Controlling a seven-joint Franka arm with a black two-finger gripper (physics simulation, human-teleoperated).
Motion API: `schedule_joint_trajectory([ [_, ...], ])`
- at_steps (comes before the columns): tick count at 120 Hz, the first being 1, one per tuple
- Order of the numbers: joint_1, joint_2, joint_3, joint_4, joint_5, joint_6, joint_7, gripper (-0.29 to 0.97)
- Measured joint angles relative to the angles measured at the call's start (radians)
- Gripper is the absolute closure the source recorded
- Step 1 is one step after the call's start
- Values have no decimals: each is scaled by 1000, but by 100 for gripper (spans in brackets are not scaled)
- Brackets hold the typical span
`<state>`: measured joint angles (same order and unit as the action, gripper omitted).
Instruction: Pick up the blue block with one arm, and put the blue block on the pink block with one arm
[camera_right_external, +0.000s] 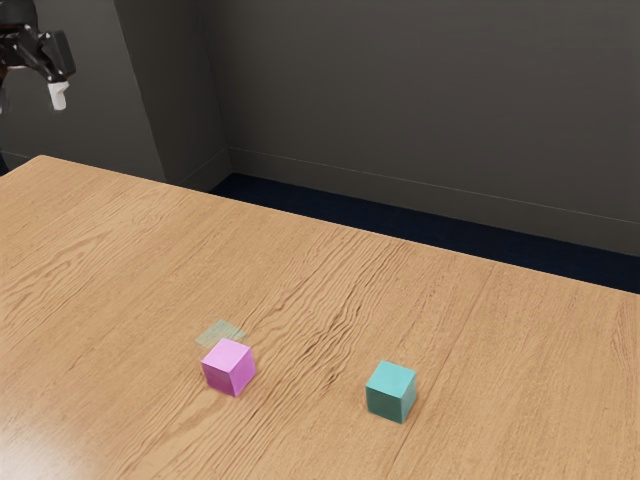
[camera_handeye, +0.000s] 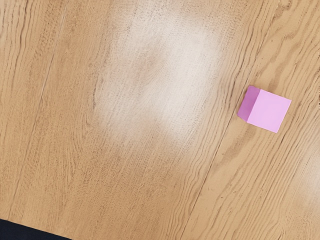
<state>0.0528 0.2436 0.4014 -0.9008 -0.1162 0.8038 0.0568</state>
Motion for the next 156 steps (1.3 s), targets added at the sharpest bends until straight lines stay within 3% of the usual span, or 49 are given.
schedule_joint_trajectory([
  [16, 14, 10, 18, -36, -27, 305, 35, 2],
  [24, 9, -84, -17, -24, -19, 398, 51, 2],
  [32, 92, -195, -309, -46, 33, 450, 72, 2],
  [37, 162, -193, -547, -78, 101, 465, 78, 2],
  [43, 152, -177, -749, -196, 146, 479, 73, 2],
  [49, 88, -182, -878, -379, 191, 529, 59, 2],
  [55, -5, -185, -939, -561, 224, 616, 36, 2],
  [67, -108, -151, -971, -801, 239, 818, -16, 3],
  [79, 4, -75, -975, -860, 245, 957, -76, 3],
  [89, 27, -61, -971, -912, 233, 1052, -131, 3],
  [115, 14, 1, -971, -961, 200, 1252, -250, 3],
  [136, -6, 28, -968, -957, 200, 1334, -323, 3],
  [156, -73, 125, -925, -955, 226, 1395, -375, 3],
])
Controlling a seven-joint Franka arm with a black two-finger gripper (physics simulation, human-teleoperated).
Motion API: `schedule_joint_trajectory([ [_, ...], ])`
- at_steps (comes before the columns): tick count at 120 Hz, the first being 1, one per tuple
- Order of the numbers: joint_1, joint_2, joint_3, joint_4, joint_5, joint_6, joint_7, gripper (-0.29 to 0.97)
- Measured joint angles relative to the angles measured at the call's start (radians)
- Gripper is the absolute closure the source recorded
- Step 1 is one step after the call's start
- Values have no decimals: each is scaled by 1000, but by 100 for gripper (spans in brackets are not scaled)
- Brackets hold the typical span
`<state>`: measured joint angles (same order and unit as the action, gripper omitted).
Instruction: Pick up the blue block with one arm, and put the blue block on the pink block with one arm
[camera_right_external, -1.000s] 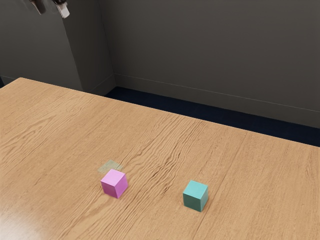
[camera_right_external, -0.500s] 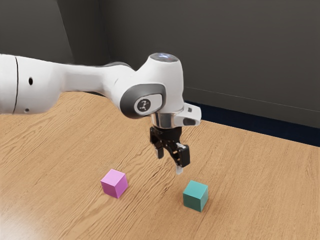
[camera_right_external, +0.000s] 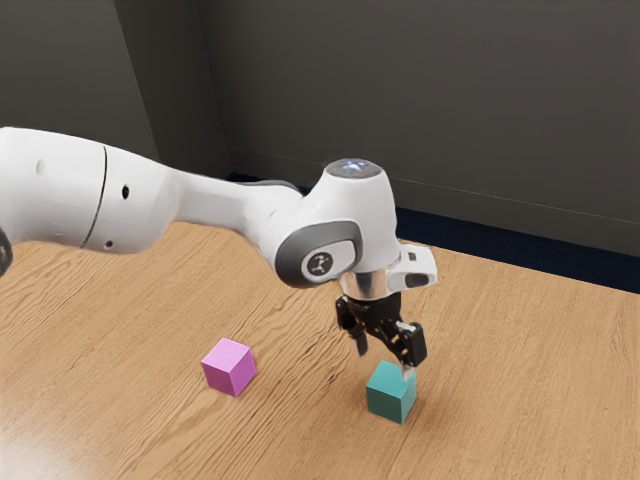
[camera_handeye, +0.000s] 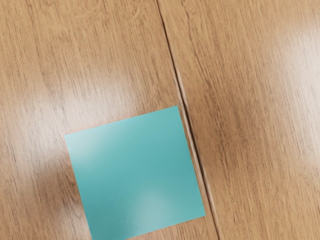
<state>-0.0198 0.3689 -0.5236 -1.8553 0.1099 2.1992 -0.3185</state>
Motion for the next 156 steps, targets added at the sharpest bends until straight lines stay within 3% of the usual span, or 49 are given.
schedule_joint_trajectory([
  [36, -49, 51, 33, -8, 103, 58, -60, 3],
  [110, -72, 147, 84, -1, 116, 170, -124, 3],
  [149, -78, 147, 90, -3, 128, 183, -141, 35],
  [156, -79, 142, 91, -3, 131, 182, -146, 35],
])
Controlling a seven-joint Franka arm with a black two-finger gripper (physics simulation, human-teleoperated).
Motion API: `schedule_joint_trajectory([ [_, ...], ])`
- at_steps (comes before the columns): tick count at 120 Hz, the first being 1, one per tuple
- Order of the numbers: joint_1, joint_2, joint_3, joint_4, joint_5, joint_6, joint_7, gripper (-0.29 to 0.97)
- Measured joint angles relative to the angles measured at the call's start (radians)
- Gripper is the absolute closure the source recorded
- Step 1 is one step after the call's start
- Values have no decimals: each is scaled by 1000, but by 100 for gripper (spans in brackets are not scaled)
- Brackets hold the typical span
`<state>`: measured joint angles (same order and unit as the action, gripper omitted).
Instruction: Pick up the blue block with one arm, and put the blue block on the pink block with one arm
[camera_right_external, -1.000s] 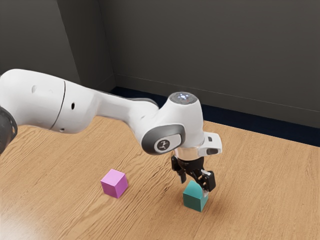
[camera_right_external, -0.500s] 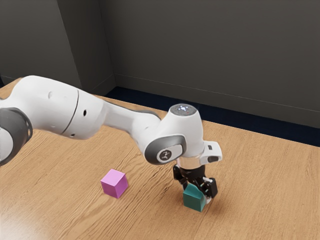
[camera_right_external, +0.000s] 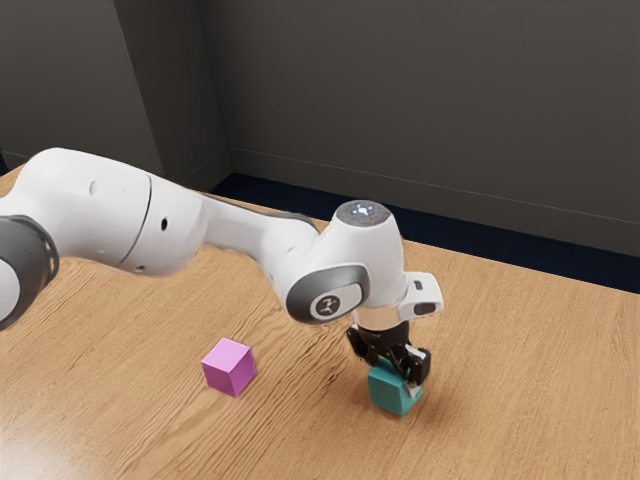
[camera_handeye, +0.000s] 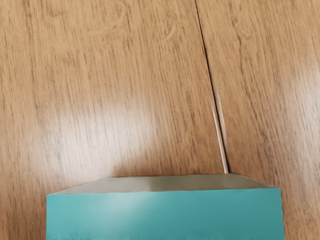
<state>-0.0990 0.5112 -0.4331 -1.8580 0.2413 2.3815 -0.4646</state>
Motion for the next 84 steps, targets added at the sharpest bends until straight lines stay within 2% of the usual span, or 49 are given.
schedule_joint_trajectory([
  [8, -3, -45, 7, -6, 2, -6, -6, 38],
  [15, -10, -135, 36, -32, 4, -25, -10, 41],
  [25, -17, -308, 132, -129, -13, -57, -3, 41],
  [33, -23, -379, 218, -170, -24, -86, 15, 42],
  [41, -21, -411, 289, -186, -29, -110, 40, 42],
  [51, -9, -443, 336, -213, -30, -132, 74, 44],
  [84, -3, -491, 354, -317, -21, -159, 176, 47],
])
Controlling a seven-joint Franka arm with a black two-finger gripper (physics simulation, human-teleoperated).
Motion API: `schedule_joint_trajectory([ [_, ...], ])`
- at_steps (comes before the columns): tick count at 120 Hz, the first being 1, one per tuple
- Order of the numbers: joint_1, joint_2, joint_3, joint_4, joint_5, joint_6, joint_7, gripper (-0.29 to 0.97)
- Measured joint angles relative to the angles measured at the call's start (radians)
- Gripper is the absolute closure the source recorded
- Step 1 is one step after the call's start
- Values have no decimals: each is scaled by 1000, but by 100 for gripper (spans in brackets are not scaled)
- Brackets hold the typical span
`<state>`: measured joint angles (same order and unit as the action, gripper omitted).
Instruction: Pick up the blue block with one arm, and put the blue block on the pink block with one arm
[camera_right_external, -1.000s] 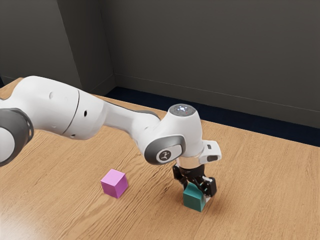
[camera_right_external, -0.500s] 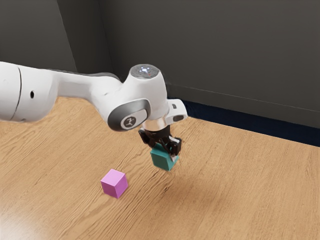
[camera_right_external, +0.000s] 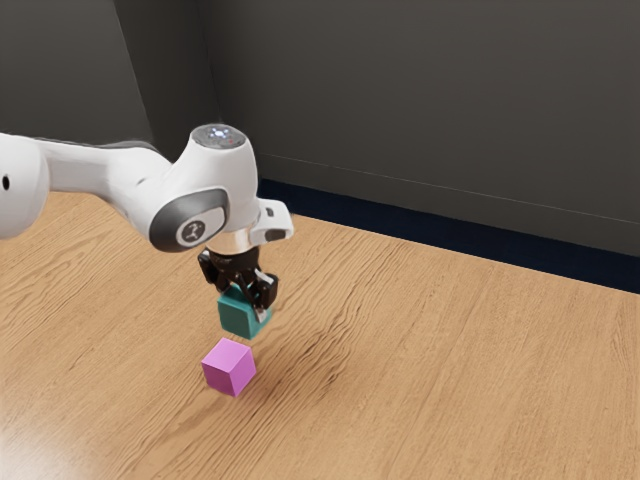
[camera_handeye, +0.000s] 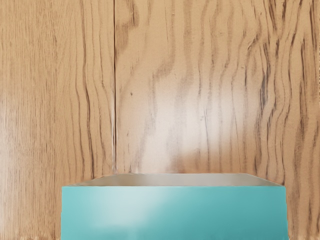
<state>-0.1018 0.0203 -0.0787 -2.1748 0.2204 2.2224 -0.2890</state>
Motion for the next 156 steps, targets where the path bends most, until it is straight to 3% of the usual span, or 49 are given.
schedule_joint_trajectory([
  [54, -7, -113, 51, -154, 4, 0, 100, 47],
  [156, -17, -35, 66, -156, -9, 108, 152, 46],
])
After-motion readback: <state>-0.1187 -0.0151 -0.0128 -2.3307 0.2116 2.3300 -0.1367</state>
